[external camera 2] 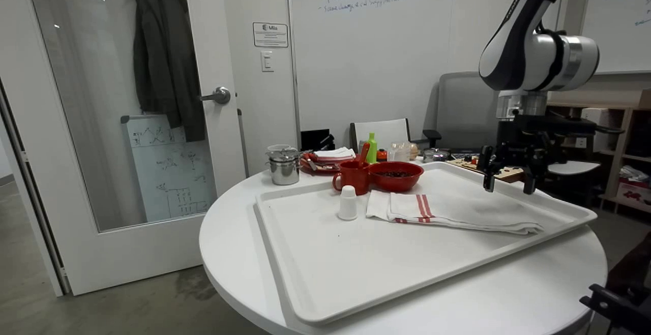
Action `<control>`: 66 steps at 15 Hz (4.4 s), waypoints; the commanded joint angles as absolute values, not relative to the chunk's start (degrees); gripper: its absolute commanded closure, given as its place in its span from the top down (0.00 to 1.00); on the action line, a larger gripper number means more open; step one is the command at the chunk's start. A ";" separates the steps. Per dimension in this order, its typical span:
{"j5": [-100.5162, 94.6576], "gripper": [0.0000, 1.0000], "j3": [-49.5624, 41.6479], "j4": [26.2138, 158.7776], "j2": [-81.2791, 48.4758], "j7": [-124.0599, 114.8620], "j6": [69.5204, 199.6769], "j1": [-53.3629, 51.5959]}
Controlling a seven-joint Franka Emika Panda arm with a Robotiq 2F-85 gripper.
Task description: Fold the white and red towel from right to left
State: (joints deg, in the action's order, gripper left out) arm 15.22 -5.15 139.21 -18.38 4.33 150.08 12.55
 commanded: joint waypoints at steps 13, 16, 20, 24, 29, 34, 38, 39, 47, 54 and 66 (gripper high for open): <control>26.94 0.52 4.77 141.16 -25.11 13.84 156.89 21.80; 28.91 0.28 5.73 141.24 -24.98 15.79 156.67 22.88; 30.31 0.04 6.12 141.46 -24.51 17.35 155.72 23.71; 29.91 0.03 5.35 141.54 -23.62 17.10 153.99 23.48; 27.90 0.04 3.46 140.65 -20.42 15.86 150.96 22.01; 23.71 0.04 1.70 139.52 -16.02 13.45 150.18 17.39; 19.81 0.03 1.10 137.21 -15.21 12.39 148.41 13.44; 18.79 0.04 1.10 136.47 -15.39 11.92 147.93 12.39; 16.48 0.04 2.72 127.99 -17.39 9.10 143.82 6.21; 15.98 0.03 3.80 125.78 -18.23 2.20 144.10 1.22; 13.12 0.03 3.07 115.13 -31.82 -1.71 143.33 -1.31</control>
